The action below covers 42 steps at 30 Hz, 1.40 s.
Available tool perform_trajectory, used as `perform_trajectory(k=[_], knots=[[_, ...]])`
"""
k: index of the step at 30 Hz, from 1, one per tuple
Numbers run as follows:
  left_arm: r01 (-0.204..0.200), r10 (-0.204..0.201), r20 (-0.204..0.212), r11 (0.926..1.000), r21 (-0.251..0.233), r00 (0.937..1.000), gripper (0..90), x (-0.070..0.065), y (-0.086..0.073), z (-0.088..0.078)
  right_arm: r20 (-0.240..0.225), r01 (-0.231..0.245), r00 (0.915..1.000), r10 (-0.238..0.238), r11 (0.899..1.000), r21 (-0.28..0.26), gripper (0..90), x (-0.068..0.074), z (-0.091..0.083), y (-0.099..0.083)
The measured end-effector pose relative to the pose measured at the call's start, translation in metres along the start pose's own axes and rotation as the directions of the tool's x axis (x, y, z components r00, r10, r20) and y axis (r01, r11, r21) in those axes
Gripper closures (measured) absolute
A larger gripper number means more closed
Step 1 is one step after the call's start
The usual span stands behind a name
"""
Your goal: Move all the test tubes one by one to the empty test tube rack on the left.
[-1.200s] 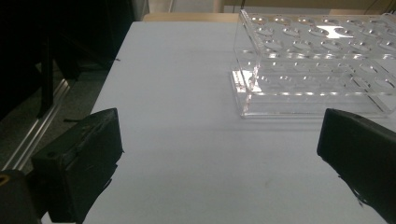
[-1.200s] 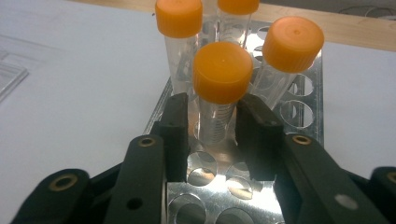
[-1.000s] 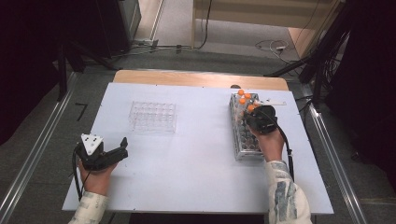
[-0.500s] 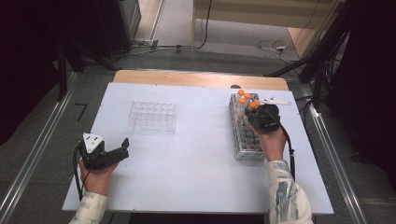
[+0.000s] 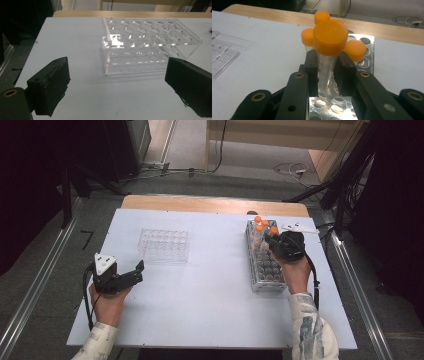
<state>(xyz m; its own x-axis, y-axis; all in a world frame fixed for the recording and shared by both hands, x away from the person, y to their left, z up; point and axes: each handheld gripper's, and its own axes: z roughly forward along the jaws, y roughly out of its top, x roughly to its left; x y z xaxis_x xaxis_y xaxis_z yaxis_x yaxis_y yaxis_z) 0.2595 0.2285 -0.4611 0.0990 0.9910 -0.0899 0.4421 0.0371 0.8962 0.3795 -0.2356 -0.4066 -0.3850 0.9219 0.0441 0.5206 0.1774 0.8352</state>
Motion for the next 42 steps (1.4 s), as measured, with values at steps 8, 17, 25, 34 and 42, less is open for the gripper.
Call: perform_trajectory(k=[8,17,25,34,42], knots=[[-0.028,0.029,0.047,0.9991,-0.033,0.9984,6.6,-0.021,0.03,0.016,-0.014,0.003,0.9999,-0.004,0.999,-0.038,72.0,0.0,-0.012,0.002],[-0.01,0.009,0.105,0.9999,0.007,0.9944,5.4,-0.025,0.049,0.045,-0.05,0.024,0.9984,-0.027,0.998,-0.052,72.1,0.01,-0.021,0.005],[-0.005,0.004,0.112,0.9999,0.01,0.9937,6.0,-0.027,0.053,0.052,-0.071,0.026,0.997,-0.03,0.998,-0.056,72.1,0.016,-0.023,0.004],[-0.048,0.046,0.187,0.9988,0.008,0.9813,7.4,-0.046,0.056,0.042,-0.144,0.059,0.9873,-0.067,0.997,-0.057,72.1,0.047,-0.013,0.004],[-0.095,0.095,0.242,0.9954,-0.01,0.9657,7.5,-0.065,0.055,0.035,-0.217,0.133,0.9668,-0.135,0.991,-0.024,72.1,0.093,0.012,-0.002]])
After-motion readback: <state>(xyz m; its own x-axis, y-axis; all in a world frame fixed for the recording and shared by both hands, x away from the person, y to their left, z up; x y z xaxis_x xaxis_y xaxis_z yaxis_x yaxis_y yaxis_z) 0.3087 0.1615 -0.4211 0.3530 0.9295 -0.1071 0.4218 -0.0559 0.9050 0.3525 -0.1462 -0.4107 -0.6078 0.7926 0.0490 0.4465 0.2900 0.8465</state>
